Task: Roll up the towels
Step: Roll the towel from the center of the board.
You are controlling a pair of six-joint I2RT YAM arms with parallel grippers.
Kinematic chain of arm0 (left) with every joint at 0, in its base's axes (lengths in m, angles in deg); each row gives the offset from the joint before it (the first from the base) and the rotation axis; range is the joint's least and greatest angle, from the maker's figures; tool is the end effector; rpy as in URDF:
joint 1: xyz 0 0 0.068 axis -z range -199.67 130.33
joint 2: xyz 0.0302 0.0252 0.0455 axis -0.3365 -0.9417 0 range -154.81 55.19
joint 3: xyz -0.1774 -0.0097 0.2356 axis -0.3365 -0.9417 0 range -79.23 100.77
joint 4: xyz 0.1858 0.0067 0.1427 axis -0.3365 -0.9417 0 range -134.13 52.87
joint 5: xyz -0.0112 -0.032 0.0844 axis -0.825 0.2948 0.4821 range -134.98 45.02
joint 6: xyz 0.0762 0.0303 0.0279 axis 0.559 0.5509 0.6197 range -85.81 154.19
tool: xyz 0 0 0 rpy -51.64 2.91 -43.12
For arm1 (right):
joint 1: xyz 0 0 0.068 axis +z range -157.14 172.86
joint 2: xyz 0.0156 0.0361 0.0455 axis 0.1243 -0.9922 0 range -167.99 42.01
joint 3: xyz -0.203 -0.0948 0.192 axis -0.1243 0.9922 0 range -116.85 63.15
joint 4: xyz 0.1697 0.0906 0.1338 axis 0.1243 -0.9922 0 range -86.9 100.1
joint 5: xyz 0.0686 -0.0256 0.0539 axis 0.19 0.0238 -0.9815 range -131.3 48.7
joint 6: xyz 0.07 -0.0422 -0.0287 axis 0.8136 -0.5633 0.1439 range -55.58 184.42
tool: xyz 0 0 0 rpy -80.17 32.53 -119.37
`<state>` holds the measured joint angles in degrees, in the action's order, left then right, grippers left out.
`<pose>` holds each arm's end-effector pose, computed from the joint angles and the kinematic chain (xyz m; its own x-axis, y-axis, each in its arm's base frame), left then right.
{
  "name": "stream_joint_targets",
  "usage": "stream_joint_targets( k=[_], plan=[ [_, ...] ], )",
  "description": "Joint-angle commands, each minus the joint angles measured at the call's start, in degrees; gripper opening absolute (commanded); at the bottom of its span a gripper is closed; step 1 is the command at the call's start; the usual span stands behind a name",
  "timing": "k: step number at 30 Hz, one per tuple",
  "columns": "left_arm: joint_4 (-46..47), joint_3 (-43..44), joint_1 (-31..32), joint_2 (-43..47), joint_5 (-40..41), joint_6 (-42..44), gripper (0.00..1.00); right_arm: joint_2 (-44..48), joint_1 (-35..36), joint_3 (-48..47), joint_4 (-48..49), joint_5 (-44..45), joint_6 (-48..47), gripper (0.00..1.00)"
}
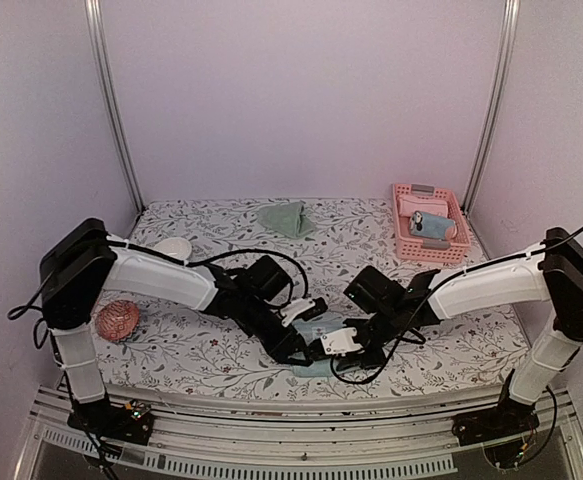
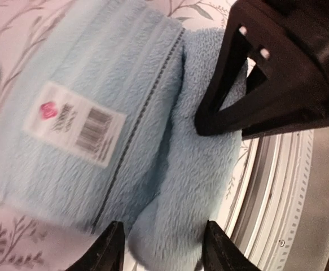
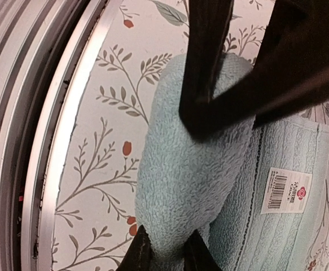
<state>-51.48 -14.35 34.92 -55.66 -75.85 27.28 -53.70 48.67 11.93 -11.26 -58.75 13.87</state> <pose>0.1908 -0.3361 0.1467 -0.6017 0.6679 -0.4380 0.7800 0.3734 -0.5022 0.1523 0.2649 0.1564 0.3368 -0.8151 -0.4713 -0.9411 -0.3067 -0.1422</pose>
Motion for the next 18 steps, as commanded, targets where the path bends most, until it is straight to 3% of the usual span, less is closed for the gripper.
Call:
stream_joint_targets(
  k=[1, 6, 10, 13, 18],
  plan=[
    [7.7, -12.8, 0.0, 13.6, 17.1, -2.8, 0.51, -6.6, -0.1, -3.4, -17.8, -9.9, 2.1, 0.06],
    [17.5, -25.6, 7.9, 27.4, 30.2, -3.2, 0.52, -13.0, -3.5, -9.6, -25.6, -17.4, 2.4, 0.05],
    [22.5, -30.3, 15.8, 31.4, 39.3, 0.3, 0.51, -19.0, -7.7, -14.9, -33.8, -24.6, -0.5, 0.05],
    [23.9, -29.0, 19.8, 29.4, 41.6, 5.1, 0.51, -25.3, -9.7, -17.6, -39.4, -26.8, -2.0, 0.05],
    [19.2, -19.6, 23.7, 18.9, 46.8, 14.0, 0.53, -31.1, -11.3, -22.9, -42.9, -27.1, -3.3, 0.05]
  ],
)
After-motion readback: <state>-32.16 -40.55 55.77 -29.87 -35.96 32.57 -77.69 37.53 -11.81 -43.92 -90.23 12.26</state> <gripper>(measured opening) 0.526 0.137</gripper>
